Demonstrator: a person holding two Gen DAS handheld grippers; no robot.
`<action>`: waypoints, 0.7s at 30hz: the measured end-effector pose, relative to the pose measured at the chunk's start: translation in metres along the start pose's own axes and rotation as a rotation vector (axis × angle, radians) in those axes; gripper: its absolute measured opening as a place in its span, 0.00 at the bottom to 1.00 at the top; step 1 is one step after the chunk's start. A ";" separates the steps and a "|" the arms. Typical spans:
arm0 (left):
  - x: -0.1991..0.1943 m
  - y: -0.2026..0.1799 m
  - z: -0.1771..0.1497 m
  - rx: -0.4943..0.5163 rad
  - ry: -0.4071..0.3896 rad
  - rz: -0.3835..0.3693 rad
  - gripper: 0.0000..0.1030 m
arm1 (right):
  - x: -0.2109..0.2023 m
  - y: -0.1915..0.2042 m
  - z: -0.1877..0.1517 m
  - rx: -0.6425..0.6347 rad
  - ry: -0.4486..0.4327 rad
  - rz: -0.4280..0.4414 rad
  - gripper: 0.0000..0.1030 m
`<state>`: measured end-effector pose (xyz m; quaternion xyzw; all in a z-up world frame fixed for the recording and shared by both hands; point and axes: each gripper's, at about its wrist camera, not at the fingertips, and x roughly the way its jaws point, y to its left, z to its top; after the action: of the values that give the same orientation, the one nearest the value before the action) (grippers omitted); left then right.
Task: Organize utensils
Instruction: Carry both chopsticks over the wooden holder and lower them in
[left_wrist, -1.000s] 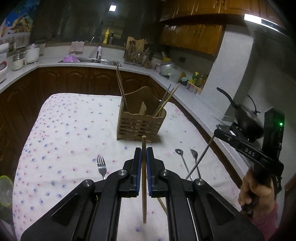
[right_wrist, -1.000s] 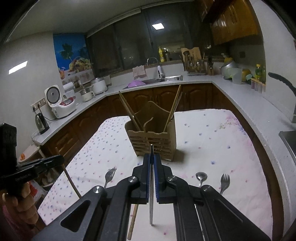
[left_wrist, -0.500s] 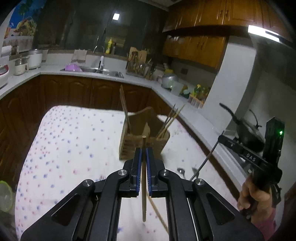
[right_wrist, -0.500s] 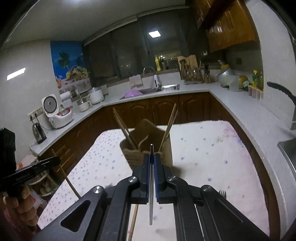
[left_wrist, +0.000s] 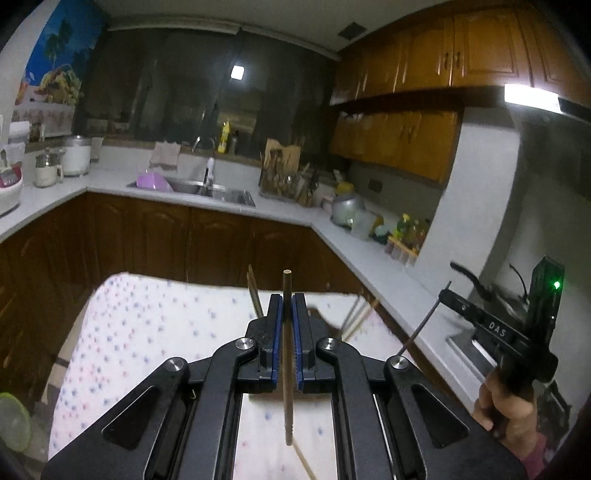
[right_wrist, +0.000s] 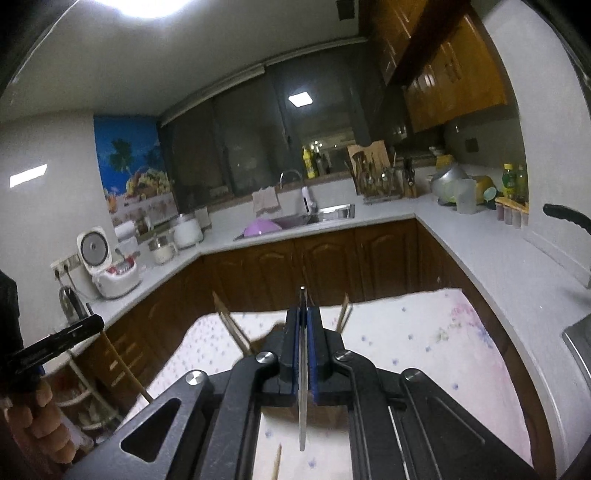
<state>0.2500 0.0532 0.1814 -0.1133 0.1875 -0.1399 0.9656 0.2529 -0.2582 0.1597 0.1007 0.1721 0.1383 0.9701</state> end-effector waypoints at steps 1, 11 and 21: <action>0.002 0.000 0.006 -0.001 -0.012 0.002 0.04 | 0.002 -0.001 0.007 0.004 -0.015 -0.002 0.04; 0.045 0.007 0.061 -0.036 -0.124 0.034 0.04 | 0.028 -0.011 0.044 0.036 -0.090 -0.024 0.04; 0.106 0.021 0.035 -0.095 -0.099 0.085 0.04 | 0.065 -0.024 0.020 0.065 -0.055 -0.027 0.04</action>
<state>0.3630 0.0458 0.1727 -0.1578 0.1507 -0.0841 0.9723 0.3244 -0.2638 0.1525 0.1335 0.1513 0.1166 0.9725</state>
